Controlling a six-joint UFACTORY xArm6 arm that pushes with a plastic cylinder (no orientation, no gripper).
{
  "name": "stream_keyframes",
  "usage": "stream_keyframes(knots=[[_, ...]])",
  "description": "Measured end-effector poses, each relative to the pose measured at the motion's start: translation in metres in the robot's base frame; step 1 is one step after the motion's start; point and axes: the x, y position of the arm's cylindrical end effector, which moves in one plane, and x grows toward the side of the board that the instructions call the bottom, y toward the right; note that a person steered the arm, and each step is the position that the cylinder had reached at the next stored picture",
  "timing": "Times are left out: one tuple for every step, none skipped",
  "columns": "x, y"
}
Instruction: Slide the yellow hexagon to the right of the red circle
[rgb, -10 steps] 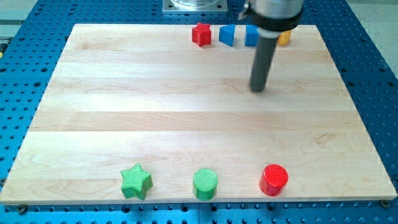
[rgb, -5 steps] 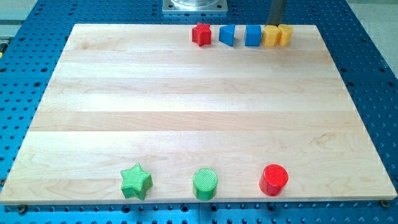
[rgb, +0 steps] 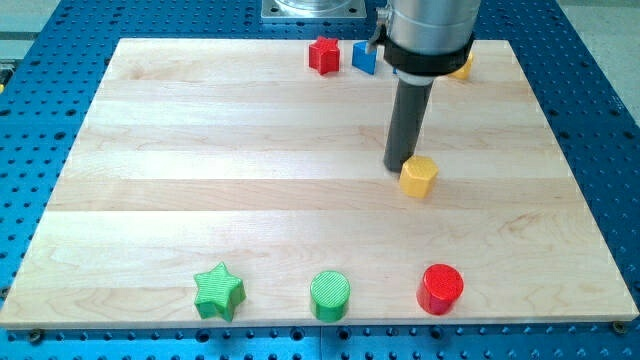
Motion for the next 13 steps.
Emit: stream_keyframes(knots=[[-0.012, -0.006], [0.027, -0.002], [0.056, 0.023], [0.037, 0.007], [0.032, 0.015], [0.038, 0.021], [0.049, 0.032], [0.032, 0.032], [0.04, 0.044], [0.081, 0.048], [0.085, 0.05], [0.068, 0.056], [0.067, 0.058]])
